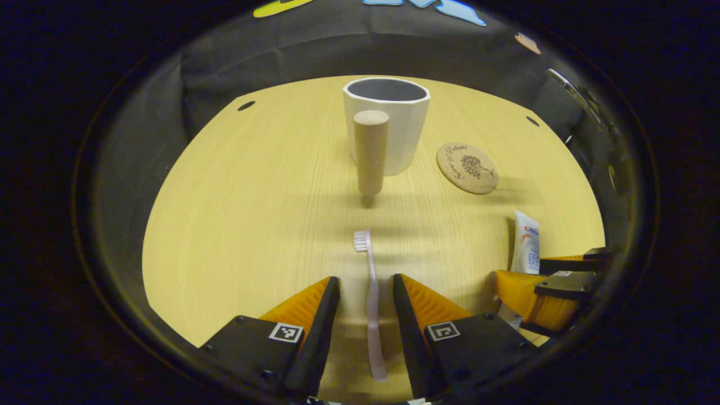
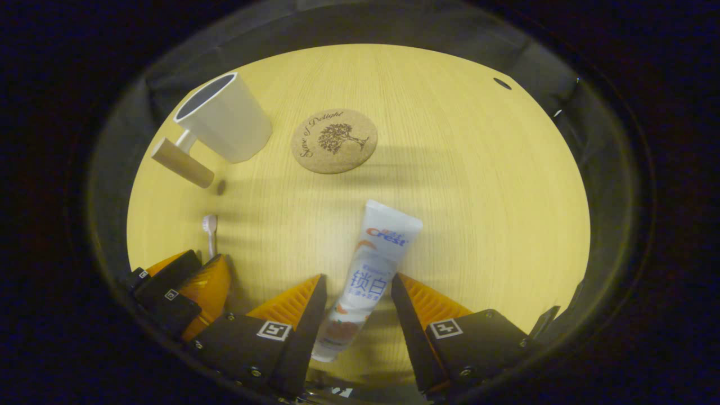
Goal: Put the toothbrush and toothpaste on the desktop into the cup, then pick up the cup and place it on the coaster on the desktop.
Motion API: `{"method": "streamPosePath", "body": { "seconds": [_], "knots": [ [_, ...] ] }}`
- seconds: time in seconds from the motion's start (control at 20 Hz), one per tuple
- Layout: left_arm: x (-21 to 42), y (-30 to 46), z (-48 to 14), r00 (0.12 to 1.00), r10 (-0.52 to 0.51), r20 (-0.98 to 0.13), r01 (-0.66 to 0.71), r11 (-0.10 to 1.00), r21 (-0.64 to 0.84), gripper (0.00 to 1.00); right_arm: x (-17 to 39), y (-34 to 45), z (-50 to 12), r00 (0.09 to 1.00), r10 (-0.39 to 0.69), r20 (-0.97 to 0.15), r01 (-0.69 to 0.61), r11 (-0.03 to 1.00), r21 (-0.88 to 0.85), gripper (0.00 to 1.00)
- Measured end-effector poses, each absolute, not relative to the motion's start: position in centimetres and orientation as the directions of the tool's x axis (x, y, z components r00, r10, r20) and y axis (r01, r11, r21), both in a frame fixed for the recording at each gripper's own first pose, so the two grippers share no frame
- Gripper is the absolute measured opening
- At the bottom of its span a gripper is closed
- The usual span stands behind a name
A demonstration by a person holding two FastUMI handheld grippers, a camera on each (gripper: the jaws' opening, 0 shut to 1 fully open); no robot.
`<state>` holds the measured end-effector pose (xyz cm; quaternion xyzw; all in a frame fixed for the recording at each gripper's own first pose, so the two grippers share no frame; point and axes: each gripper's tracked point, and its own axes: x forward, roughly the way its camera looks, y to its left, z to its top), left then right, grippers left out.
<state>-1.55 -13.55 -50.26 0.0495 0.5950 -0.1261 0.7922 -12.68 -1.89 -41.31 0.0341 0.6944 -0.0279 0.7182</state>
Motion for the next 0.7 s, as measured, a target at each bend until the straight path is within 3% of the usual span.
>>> {"method": "streamPosePath", "body": {
  "seconds": [0.05,0.1,0.15,0.2,0.25,0.3,0.35,0.4,0.7],
  "knots": [
    [-1.3,-13.5,-50.1,0.272,-0.128,-0.954,0.257,0.965,-0.056,0.65,-12.7,-1.8,-41.8,0.035,0.007,-0.999,0.105,0.994,0.011,0.51],
    [-1.2,-13.5,-50.3,0.276,-0.120,-0.954,0.247,0.968,-0.050,0.14,-12.7,-1.8,-41.5,0.028,0.010,-1.000,0.106,0.994,0.013,0.35],
    [-1.3,-13.5,-50.0,0.275,-0.118,-0.954,0.257,0.965,-0.045,0.14,-12.7,-1.9,-41.7,0.019,0.016,-1.000,0.092,0.996,0.018,0.29],
    [-1.3,-13.5,-49.7,0.267,-0.109,-0.957,0.260,0.965,-0.037,0.08,-12.5,-2.1,-41.3,0.034,0.015,-0.999,0.092,0.996,0.018,0.29],
    [-1.3,-13.5,-49.5,0.263,-0.104,-0.959,0.266,0.964,-0.032,0.07,-12.7,-2.0,-41.5,0.012,0.023,-1.000,0.093,0.995,0.024,0.17],
    [-1.1,-13.5,-49.4,0.268,-0.098,-0.958,0.268,0.963,-0.024,0.07,-12.7,-2.1,-41.3,0.011,0.029,-1.000,0.110,0.993,0.030,0.17],
    [-1.2,-13.5,-49.2,0.264,-0.097,-0.960,0.269,0.963,-0.023,0.12,-12.4,-2.2,-41.1,0.021,0.040,-0.999,0.110,0.993,0.042,0.10],
    [-1.1,-13.4,-49.1,0.265,-0.099,-0.959,0.268,0.963,-0.025,0.07,-12.5,-2.1,-41.4,0.009,0.050,-0.999,0.111,0.993,0.050,0.11],
    [-1.1,-13.3,-47.0,0.264,-0.135,-0.955,0.262,0.963,-0.064,0.07,-12.5,-2.1,-41.5,0.022,0.052,-0.998,0.103,0.993,0.054,0.10]
  ]
}}
